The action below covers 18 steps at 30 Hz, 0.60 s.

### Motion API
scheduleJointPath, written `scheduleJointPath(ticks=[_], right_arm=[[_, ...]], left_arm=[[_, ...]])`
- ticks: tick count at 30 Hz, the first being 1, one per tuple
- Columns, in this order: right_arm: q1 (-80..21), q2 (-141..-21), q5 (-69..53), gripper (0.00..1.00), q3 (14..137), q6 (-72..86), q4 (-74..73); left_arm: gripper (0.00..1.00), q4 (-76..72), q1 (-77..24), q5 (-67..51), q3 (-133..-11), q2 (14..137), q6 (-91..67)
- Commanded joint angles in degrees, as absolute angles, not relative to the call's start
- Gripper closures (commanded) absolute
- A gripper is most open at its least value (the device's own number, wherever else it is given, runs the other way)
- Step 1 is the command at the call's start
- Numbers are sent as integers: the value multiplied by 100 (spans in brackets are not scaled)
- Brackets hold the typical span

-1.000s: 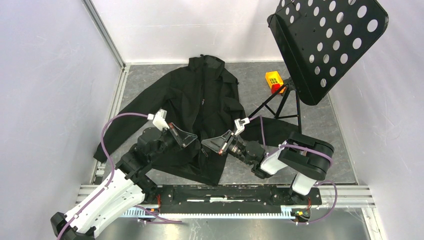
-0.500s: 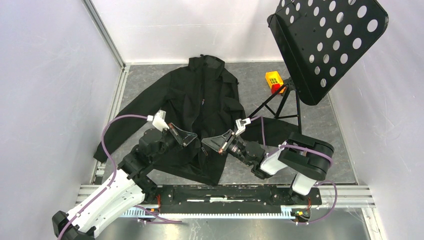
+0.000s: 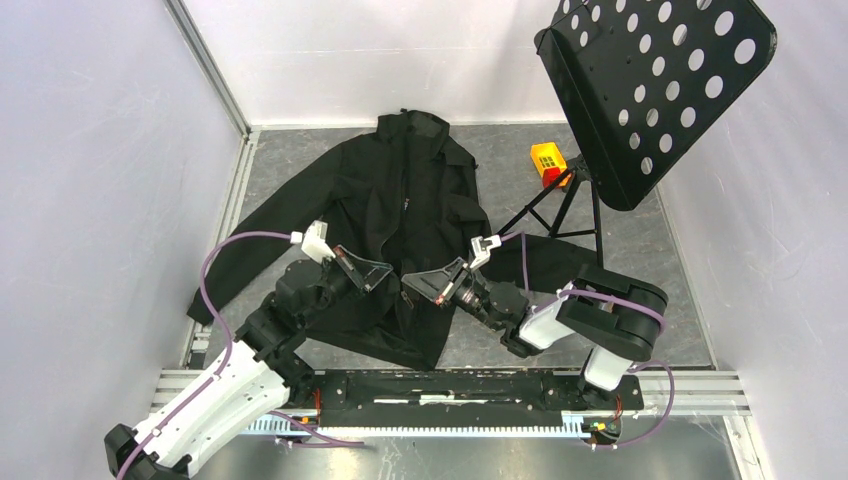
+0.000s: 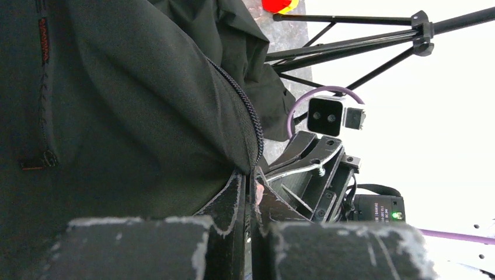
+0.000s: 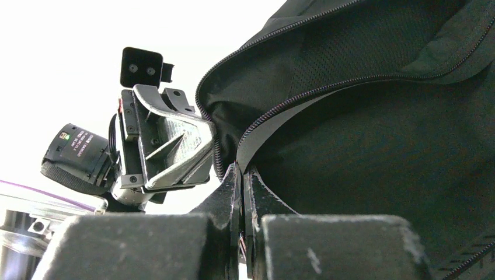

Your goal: Zip up the jacket

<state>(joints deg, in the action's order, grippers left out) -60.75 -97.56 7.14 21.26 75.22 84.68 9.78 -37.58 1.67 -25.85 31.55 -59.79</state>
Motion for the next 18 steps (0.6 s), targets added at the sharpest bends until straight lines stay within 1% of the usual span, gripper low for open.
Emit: scheduleJointPath(ticks=[1,5,8,10,12,16,18], right_arm=[[-6026,-9420,539,100,1875,7166,10759],[-5882,-8563,32,100,1112,6085,8989],[-5805,-7898,-287,100,669,5293,7880],[-5778,-7408,-397,100,672,4602,6548],[-5774,-6983,-508,100,732,4041,5708],[-5685,-6349,-487,100,594,3511,4955],[-5576,-6107,-418,100,499,3403,4671]], left_arm=[[98,1409,-3744,287,-2835,3056,-5925],[98,2993,-3745,43,-3475,3509,-5238],[97,3580,-3744,-412,-3632,4100,-4812],[97,3598,-3750,-679,-3593,4462,-4620],[94,3319,-3753,-964,-3468,4863,-4477],[91,2704,-3762,-1370,-3529,5891,-4174],[89,2558,-3770,-1388,-3685,6408,-4000]])
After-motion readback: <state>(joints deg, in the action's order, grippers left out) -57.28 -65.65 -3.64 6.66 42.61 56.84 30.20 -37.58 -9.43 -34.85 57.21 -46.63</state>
